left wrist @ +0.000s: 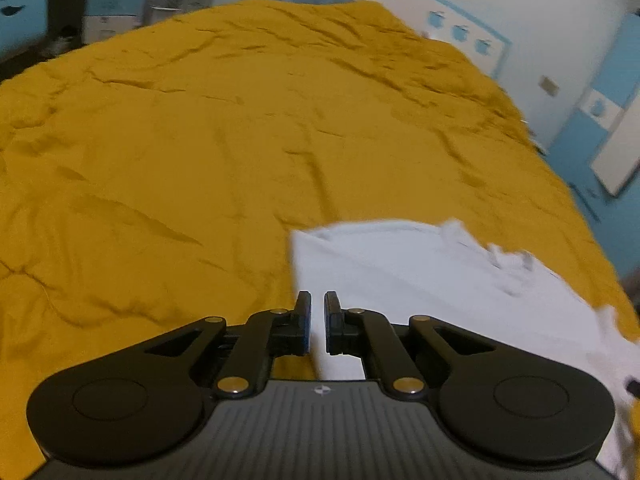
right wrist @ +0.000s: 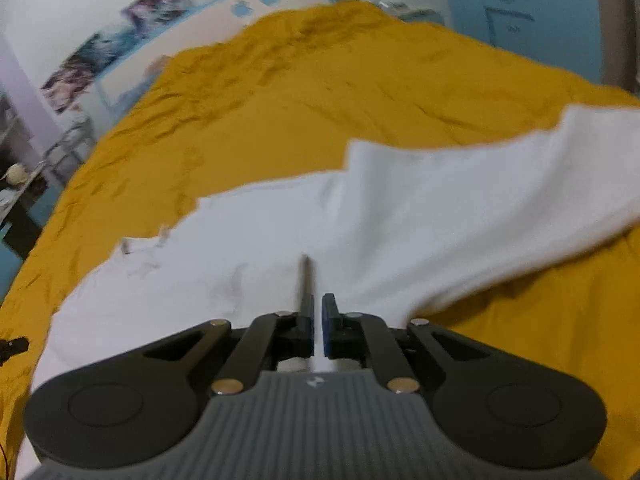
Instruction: Fold small clothes
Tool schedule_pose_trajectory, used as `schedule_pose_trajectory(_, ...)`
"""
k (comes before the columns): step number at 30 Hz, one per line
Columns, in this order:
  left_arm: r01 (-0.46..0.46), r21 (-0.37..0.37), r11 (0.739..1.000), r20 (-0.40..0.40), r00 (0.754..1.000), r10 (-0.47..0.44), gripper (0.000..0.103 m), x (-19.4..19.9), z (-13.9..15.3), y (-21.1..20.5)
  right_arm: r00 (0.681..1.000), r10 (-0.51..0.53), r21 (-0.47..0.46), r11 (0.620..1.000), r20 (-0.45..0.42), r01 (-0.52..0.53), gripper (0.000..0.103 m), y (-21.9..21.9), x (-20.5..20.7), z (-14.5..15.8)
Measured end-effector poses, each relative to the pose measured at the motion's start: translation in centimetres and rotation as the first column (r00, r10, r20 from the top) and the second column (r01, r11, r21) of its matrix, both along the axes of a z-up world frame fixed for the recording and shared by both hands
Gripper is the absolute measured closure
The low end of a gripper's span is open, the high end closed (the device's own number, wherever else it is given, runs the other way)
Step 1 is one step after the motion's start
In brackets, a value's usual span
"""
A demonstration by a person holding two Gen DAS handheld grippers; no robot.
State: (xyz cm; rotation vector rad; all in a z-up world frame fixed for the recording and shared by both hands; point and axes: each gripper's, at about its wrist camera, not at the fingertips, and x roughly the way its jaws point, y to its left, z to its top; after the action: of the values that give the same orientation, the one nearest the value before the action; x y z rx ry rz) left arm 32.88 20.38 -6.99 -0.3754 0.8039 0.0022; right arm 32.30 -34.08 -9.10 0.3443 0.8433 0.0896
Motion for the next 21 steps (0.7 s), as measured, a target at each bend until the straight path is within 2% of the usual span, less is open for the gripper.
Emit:
schedule_pose_trajectory(2,0.05,-0.013,0.999,-0.003,0.999,-0.05,0.089,-1.0,0.1,-0.9,0.997,0.063,-0.036,0.997,0.045,-0.061,0.099,1.3,-0.6,0.9)
schedule_pose_trajectory(4,0.088,0.014,0.996,-0.026,0.996,-0.088,0.089,-2.0,-0.2,-2.0,0.992,0.111,-0.052,0.993,0.057,-0.108,0.097,2.5,-1.0,0.9)
schedule_pose_trajectory(6,0.129,0.052,0.99,-0.061,0.99,-0.126,0.089,-2.9,-1.0,-3.2,0.991,0.13,-0.055,0.99,0.03,-0.128,0.098,3.3,-1.3,0.2)
schedule_pose_trajectory(9,0.123,0.141,0.982,-0.163,0.982,-0.1,0.089,-3.6,-3.0,-4.0,0.99,0.128,-0.103,0.986,-0.057,-0.133,0.101,3.8,-1.6,-1.9)
schedule_pose_trajectory(10,0.115,0.156,0.981,-0.174,0.981,-0.087,0.089,-3.8,-3.5,-4.0,0.989,0.128,-0.105,0.985,-0.079,-0.136,0.101,3.8,-1.7,-2.6)
schedule_pose_trajectory(12,0.084,0.174,0.981,-0.175,0.983,-0.053,0.084,-4.1,-3.7,-3.7,0.989,0.13,-0.104,0.985,-0.075,-0.138,0.101,3.7,-2.1,-2.7)
schedule_pose_trajectory(14,0.058,0.153,0.987,-0.175,0.984,-0.031,0.084,-4.3,-3.2,-3.4,0.99,0.122,-0.103,0.986,-0.077,-0.129,0.1,3.6,-2.3,-2.2)
schedule_pose_trajectory(16,0.063,0.166,0.984,-0.161,0.986,-0.036,0.084,-4.7,-2.4,-3.8,0.991,0.114,-0.102,0.987,-0.069,-0.121,0.097,3.1,-2.6,-1.5)
schedule_pose_trajectory(18,0.072,0.169,0.983,-0.131,0.99,-0.05,0.084,-5.2,-1.3,-4.2,0.993,0.108,-0.093,0.989,-0.044,-0.111,0.083,2.2,-3.0,-0.4)
schedule_pose_trajectory(21,0.074,0.171,0.983,-0.095,0.994,-0.058,0.084,-5.7,0.3,-4.9,0.998,0.06,-0.055,0.997,-0.01,-0.06,0.078,-0.8,-4.6,1.3)
